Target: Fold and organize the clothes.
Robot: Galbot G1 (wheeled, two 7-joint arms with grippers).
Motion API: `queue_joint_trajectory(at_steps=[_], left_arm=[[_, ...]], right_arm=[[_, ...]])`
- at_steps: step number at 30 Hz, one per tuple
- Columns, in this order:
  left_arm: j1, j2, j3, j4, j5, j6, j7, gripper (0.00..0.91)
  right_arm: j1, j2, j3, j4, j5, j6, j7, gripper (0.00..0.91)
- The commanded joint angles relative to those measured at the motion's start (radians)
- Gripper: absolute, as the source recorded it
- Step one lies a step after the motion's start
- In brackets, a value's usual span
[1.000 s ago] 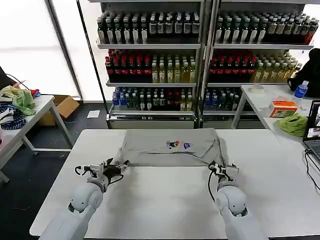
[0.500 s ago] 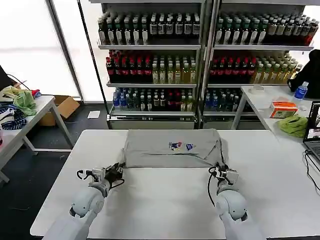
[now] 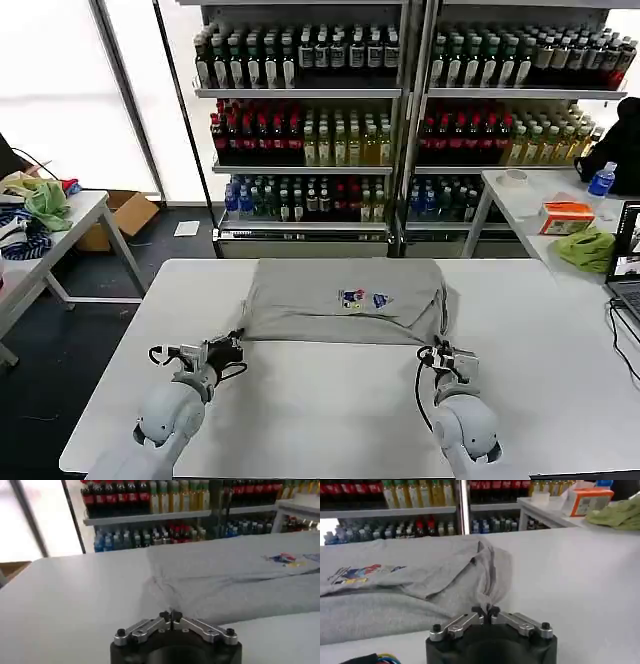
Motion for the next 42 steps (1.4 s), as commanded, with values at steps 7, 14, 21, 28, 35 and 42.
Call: queue_joint_trajectory(at_steps=[7, 14, 21, 28, 35, 42], left_arm=[[0.366, 0.048, -0.116, -0.373, 0.037, -0.023, -0.019, 0.0], [0.461, 0.049, -0.173, -0.433, 0.042, -0.02, -0.021, 0.0], [0.546, 0.034, -0.207, -0.423, 0.104, -0.069, -0.013, 0.0], [0.618, 0.031, -0.237, -0.462, 0.123, -0.073, -0.014, 0.0], [0.755, 0.029, -0.257, -0.521, 0.163, -0.089, -0.01, 0.0], [0.76, 0.018, -0.268, -0.543, 0.173, -0.073, -0.027, 0.907]], right_arm=[[-0.237, -0.005, 0.03, 0.295, -0.009, 0.008, 0.066, 0.0], [-0.357, -0.005, 0.025, 0.359, -0.055, 0.008, 0.087, 0.0], [-0.461, 0.005, 0.003, 0.354, -0.117, 0.026, 0.096, 0.0], [-0.544, -0.019, 0.02, 0.442, -0.127, 0.033, 0.099, 0.0], [-0.593, -0.018, 0.015, 0.469, -0.176, 0.036, 0.106, 0.0], [-0.617, -0.019, 0.022, 0.47, -0.188, 0.032, 0.122, 0.907]])
